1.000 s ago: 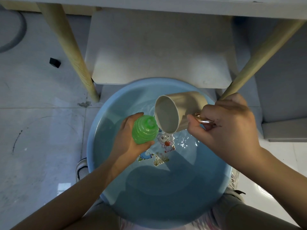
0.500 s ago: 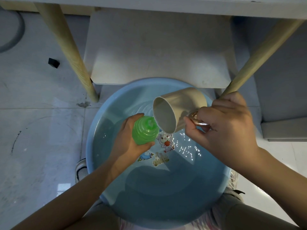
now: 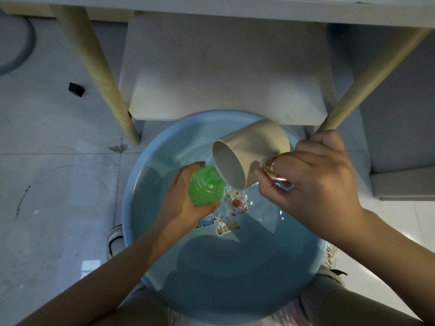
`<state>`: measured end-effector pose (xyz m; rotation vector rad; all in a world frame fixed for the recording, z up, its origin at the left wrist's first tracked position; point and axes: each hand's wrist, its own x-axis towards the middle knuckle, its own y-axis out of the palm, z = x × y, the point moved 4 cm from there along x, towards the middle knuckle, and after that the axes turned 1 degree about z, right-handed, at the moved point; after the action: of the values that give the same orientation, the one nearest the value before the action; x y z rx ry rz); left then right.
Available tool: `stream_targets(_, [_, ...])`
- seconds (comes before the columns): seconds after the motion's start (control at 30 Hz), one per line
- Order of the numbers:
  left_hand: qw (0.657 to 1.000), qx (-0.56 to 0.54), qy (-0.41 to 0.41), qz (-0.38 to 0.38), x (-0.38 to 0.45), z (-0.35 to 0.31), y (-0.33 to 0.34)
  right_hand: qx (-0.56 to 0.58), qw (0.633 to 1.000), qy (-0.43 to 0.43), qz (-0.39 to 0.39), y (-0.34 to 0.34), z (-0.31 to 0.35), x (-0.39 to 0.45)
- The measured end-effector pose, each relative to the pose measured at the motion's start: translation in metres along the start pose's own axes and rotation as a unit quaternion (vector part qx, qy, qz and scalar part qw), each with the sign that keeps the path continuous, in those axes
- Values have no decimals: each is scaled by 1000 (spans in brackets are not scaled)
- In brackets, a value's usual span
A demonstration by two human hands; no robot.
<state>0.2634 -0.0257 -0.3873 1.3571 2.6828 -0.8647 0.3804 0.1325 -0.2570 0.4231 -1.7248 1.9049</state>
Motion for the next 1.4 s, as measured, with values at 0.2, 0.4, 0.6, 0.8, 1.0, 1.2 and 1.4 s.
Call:
stream_targets(0.2, [1000, 5, -3, -3, -1, 3, 0, -8, 1000, -13, -4, 0, 1, 0])
stream_targets(0.4, [1000, 6, -12, 1, -1, 4, 1, -10, 999, -37, -6, -1, 3, 0])
stream_targets(0.6, [1000, 9, -17, 2, -1, 3, 1, 1, 998, -65, -4, -1, 6, 1])
stream_targets(0.8, [999, 19, -26, 1, -1, 2, 1, -8, 997, -81, -7, 0, 8, 0])
stream_targets(1.0, [1000, 4, -28, 3, -1, 6, 1, 2, 997, -73, -10, -1, 7, 1])
stream_targets(1.2, [1000, 0, -30, -3, -1, 5, 1, 6, 997, -76, -18, -2, 9, 3])
stream_targets(1.4, [999, 7, -34, 4, 0, 7, 2, 10, 997, -72, -23, -3, 9, 3])
